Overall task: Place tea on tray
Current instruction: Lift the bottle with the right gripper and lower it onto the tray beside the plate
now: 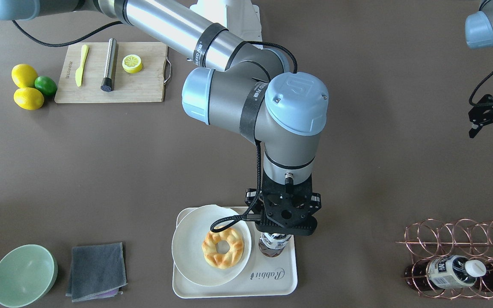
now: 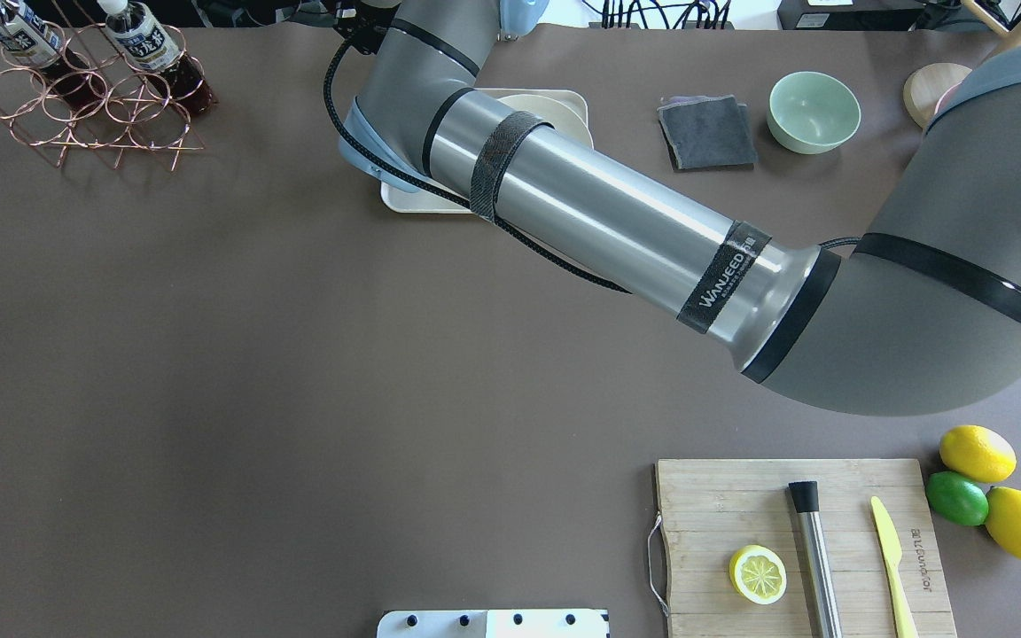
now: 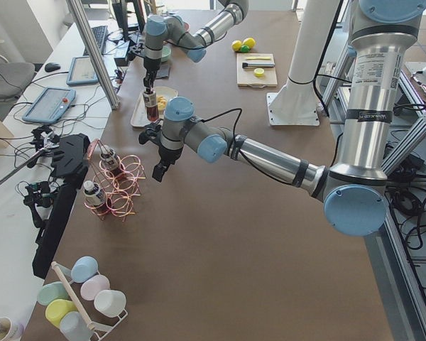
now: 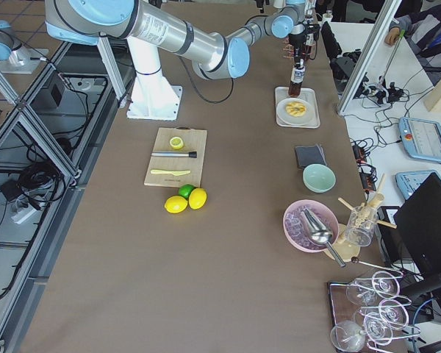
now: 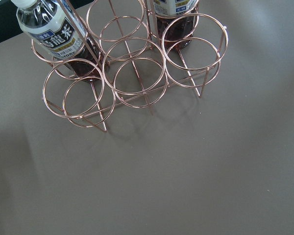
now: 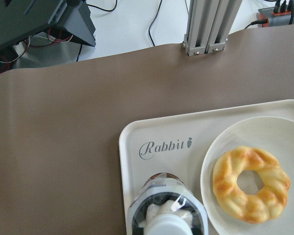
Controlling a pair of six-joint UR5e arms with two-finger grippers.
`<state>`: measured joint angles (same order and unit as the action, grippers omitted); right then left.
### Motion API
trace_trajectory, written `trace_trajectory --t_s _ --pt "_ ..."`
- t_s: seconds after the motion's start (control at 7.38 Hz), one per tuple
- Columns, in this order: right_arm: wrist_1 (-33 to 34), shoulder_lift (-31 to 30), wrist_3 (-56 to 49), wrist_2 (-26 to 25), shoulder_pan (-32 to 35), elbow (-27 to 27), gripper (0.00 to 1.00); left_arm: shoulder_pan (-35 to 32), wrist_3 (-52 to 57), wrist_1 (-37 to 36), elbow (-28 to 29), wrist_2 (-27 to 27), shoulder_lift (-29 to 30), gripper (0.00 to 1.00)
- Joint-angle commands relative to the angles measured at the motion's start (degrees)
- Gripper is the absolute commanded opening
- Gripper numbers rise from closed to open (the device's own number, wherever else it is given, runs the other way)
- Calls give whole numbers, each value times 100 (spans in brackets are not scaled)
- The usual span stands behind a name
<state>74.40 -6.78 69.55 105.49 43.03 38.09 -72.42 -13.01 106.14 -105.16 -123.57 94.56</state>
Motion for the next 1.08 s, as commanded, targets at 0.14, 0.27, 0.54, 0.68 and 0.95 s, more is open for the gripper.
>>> trace_trajectory --t_s 0.14,0.27,0.54,0.68,0.95 --pt "22 18 102 -2 -32 6 56 0 -44 38 5 0 -16 97" --pt "57 45 76 33 -23 6 67 -9 -96 38 -13 0 -25 97" --pt "301 97 24 601 152 197 88 -9 -220 38 -22 -9 -16 97" --pt "1034 -50 -359 953 327 904 88 -18 -281 29 -13 -9 -25 97" --pt "1691 -1109 -985 1122 503 2581 88 -506 -212 3 -4 -821 -199 97"
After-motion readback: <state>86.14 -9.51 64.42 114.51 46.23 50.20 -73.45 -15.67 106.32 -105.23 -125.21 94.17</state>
